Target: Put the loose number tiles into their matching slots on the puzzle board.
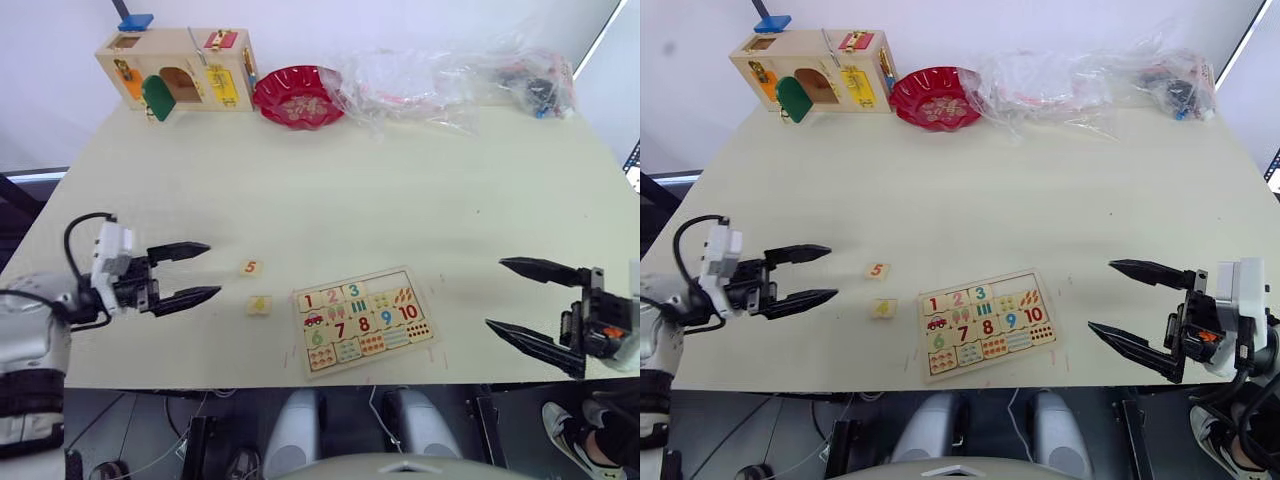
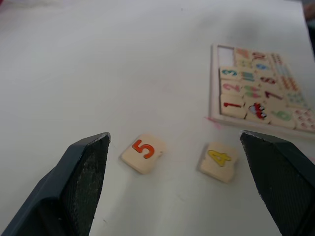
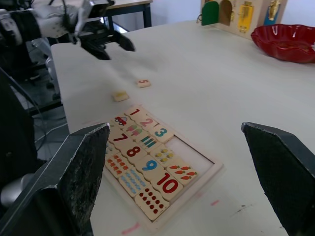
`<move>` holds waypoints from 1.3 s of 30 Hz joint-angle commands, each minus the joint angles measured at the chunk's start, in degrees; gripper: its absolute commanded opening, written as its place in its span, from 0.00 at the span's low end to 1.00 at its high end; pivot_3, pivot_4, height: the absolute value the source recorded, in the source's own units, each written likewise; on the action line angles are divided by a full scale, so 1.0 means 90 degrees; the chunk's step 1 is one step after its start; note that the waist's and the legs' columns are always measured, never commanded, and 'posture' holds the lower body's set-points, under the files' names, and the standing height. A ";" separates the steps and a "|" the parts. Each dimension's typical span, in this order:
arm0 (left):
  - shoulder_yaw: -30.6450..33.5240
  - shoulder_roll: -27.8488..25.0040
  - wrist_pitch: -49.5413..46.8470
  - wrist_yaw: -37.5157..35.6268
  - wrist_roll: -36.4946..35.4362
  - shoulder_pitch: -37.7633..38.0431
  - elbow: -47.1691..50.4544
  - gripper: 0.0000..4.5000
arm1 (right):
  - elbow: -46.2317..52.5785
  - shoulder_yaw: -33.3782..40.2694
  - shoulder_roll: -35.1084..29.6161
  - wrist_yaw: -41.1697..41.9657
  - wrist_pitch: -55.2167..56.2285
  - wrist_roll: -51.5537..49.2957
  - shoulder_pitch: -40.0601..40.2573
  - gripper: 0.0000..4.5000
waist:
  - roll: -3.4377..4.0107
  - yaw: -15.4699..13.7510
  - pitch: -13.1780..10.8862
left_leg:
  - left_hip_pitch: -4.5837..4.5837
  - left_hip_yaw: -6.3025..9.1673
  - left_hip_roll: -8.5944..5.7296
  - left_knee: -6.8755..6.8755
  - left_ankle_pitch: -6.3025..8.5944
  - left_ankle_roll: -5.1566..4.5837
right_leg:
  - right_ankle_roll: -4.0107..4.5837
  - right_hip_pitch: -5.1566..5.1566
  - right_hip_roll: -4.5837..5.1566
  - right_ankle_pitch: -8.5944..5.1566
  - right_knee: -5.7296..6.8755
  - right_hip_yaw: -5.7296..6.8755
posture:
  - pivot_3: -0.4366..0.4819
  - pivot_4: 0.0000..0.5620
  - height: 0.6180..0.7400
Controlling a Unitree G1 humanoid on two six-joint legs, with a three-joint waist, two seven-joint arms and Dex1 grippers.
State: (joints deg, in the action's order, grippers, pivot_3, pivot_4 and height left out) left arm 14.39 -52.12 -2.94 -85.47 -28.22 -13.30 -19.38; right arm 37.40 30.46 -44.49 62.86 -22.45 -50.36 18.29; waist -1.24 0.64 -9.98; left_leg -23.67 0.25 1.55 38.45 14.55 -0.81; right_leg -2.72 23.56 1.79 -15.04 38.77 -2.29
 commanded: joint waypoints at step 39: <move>-0.1722 -0.0735 0.0336 -0.0781 0.0839 -0.0393 0.0690 0.54 | 0.0368 0.0219 0.0299 0.0592 0.0819 0.0066 0.0949 1.00 | 0.0000 0.0001 0.0001 | -0.0001 0.0006 -0.0004 0.0005 0.0000 0.0000 | -0.0001 -0.0001 -0.0001 0.0000 0.0008 -0.0002 | 0.48 0.27 1.00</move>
State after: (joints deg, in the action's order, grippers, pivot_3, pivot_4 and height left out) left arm -0.91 -57.70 -1.17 -90.82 -20.41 -16.85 -14.48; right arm 39.10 31.96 -41.98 68.25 -15.94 -49.47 26.63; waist -1.24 0.64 -9.96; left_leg -23.67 0.30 1.52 38.50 14.55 -0.81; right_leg -2.73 23.55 1.79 -15.04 38.84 -2.31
